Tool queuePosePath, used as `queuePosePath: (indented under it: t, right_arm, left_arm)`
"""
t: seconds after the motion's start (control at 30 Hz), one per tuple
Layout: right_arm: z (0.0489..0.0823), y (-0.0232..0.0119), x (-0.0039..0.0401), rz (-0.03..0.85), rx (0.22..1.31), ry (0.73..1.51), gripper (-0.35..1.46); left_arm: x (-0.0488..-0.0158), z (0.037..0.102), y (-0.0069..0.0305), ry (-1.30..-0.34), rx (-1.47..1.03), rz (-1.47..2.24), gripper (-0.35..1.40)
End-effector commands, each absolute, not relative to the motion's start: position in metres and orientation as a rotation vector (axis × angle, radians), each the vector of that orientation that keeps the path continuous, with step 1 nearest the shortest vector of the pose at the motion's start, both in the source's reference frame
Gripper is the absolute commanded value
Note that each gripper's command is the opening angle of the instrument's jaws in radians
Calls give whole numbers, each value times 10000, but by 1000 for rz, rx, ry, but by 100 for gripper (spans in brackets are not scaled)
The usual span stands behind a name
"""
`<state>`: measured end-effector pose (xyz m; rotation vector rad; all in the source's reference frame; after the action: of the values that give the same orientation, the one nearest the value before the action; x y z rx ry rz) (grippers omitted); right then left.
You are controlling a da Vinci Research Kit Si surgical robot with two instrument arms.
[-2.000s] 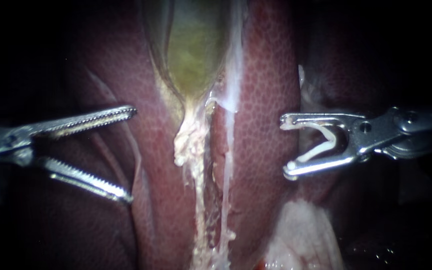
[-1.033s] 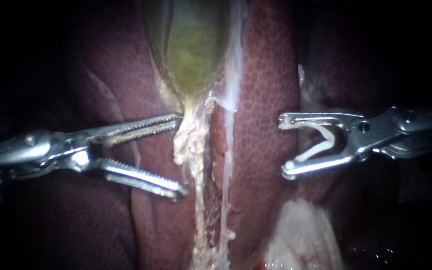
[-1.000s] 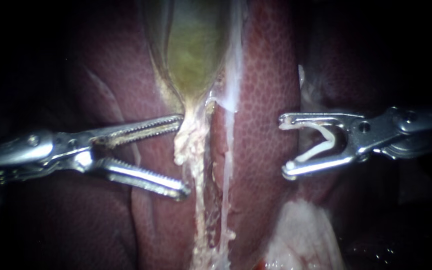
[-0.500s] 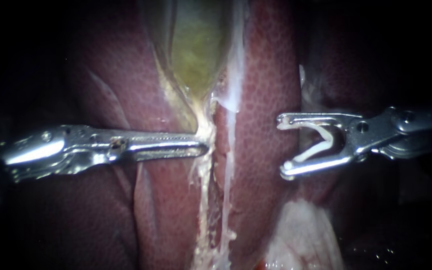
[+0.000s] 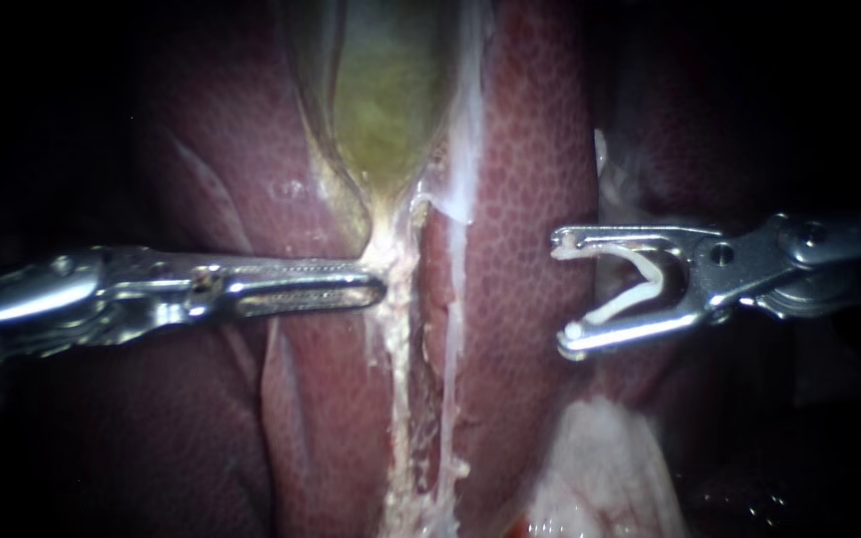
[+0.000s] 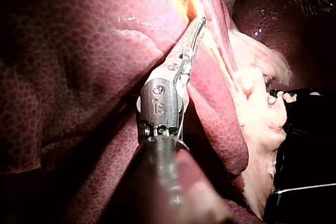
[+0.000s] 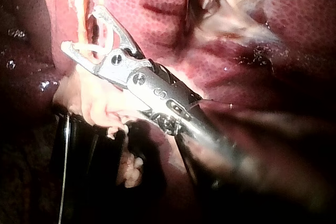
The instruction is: Grabbing gallbladder
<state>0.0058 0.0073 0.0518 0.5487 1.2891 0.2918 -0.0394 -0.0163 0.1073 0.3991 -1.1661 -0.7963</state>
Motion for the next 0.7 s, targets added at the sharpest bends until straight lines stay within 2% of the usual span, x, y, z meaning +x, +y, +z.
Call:
queuePosePath:
  t: [0.03,0.37,0.7]
  right_arm:
    - [518,73,58,292,549,1289,60]
    - [518,73,58,292,549,1289,60]
    - [519,73,58,292,548,1289,60]
  left_arm:
    - [-390,1065,-159,-1170,395,-803,-35]
    - [-353,1031,-132,-1199,375,-837,-35]
    - [-350,1024,-132,-1204,371,-837,-35]
